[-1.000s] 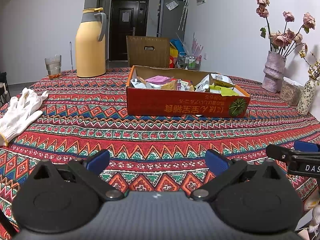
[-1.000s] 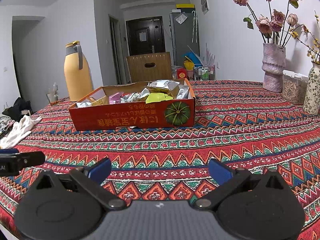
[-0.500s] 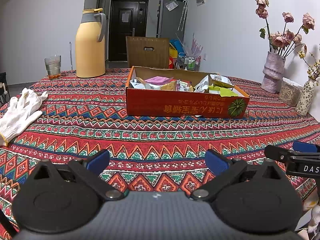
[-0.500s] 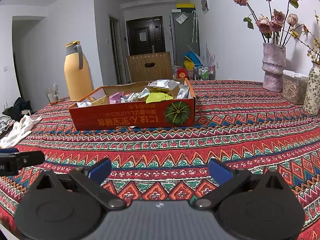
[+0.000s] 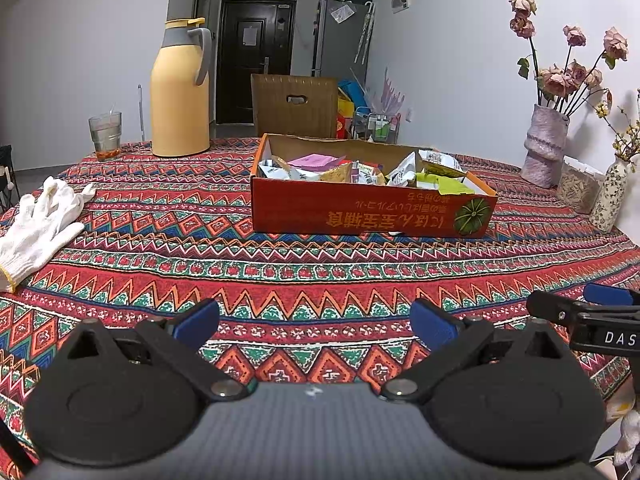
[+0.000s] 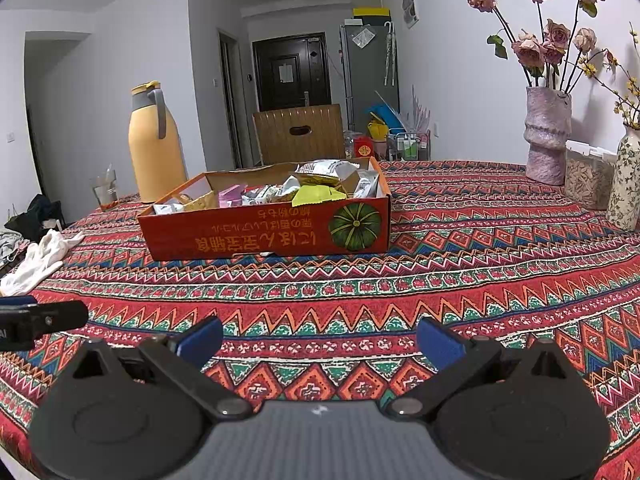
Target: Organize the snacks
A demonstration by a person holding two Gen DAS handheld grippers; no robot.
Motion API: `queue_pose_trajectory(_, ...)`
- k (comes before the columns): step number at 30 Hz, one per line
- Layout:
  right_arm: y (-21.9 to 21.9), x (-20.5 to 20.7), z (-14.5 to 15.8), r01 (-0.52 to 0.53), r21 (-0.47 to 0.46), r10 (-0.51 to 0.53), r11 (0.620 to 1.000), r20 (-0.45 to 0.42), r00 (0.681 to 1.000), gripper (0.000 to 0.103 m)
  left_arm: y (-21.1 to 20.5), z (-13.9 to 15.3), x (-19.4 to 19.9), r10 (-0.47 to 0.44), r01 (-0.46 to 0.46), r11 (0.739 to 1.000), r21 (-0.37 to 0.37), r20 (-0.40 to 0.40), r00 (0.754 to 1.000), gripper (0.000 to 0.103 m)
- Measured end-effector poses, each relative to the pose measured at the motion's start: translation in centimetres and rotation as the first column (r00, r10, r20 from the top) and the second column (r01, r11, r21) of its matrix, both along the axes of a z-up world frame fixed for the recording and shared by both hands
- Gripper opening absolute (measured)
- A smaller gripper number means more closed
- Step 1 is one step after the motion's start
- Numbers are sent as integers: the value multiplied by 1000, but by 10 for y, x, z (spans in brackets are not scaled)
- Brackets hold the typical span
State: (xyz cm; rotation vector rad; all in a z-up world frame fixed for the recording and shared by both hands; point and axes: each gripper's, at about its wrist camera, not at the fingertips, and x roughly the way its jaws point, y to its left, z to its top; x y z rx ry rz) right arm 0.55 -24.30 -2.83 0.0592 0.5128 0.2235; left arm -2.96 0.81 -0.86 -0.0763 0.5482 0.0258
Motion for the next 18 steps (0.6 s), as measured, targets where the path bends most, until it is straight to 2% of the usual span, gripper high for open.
queue_pose_trajectory(18, -2, 0, -2, -1, -3, 1, 1000, -4, 1000, 103, 0, 1, 0, -15, 15, 1000, -10, 7, 1000, 103)
